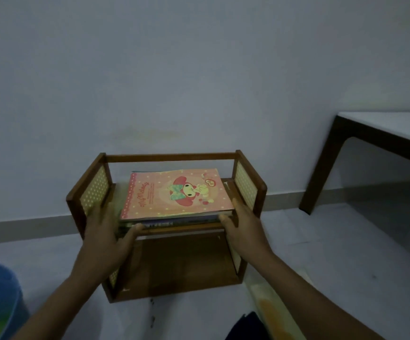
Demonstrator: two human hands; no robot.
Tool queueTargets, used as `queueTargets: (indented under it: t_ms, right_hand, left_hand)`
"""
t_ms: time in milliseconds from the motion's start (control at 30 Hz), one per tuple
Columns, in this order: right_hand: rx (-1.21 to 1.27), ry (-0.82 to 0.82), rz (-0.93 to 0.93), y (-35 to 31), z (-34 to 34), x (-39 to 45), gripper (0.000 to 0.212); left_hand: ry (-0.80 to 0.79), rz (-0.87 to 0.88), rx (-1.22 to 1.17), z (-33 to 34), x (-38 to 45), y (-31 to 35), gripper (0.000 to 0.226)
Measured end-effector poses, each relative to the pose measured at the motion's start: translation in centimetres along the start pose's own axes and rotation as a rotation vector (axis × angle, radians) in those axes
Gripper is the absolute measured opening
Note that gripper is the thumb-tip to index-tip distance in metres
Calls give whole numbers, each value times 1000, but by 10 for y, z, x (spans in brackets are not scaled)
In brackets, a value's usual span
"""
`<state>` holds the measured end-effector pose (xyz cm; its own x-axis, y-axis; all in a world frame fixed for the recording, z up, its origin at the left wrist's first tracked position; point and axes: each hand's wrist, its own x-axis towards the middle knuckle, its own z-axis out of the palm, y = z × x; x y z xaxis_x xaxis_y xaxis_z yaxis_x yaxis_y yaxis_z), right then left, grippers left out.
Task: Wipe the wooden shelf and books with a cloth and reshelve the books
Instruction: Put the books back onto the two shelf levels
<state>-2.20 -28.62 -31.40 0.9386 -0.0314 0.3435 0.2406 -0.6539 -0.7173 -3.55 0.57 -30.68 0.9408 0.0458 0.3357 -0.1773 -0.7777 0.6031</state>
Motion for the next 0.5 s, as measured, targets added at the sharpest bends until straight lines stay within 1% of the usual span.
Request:
queueTargets:
  t_ms: [33,67,100,167,200,300,333,367,433,467,500]
  right_hand:
    - [-46,1,-33,2,-3,-15,49]
    - [-81,-15,-65,8,-6,-33,53]
    - [-105,-53,-62,17,-8,-52,57]
    - [-175,-133,62,58,-20,-87,60]
    - [-240,-188,168,90,-30,-103,59]
    - [-388,-342,526,180,-62,-126,64]
    - [-400,-353,605,204,-71,-130,64]
    - [-411,-360,669,223,-77,-133,64]
    - [-415,-355,767,251,-81,-137,64]
    - [-411,-354,806,262,-81,-138,65]
    - [-398,-356,833,266,-80,-138,64]
  left_hand:
    - [62,-11,29,11,-15,6,69]
    - [70,18,44,27,-34,12,70]
    - [20,78,44,45,-52,19,71]
    - [-193,172,14,93,-85,38,81]
    - [-329,149,-31,120,-99,52,79]
    - [-696,-18,-172,195,-115,91,63]
    - [-792,-77,-188,218,-119,104,62]
    - [-856,-119,-213,239,-122,118,62]
    - [-903,-242,-276,274,-125,144,72]
    - [-904,-344,-290,288,-123,160,81]
    - [-868,-461,-288,303,-118,167,88]
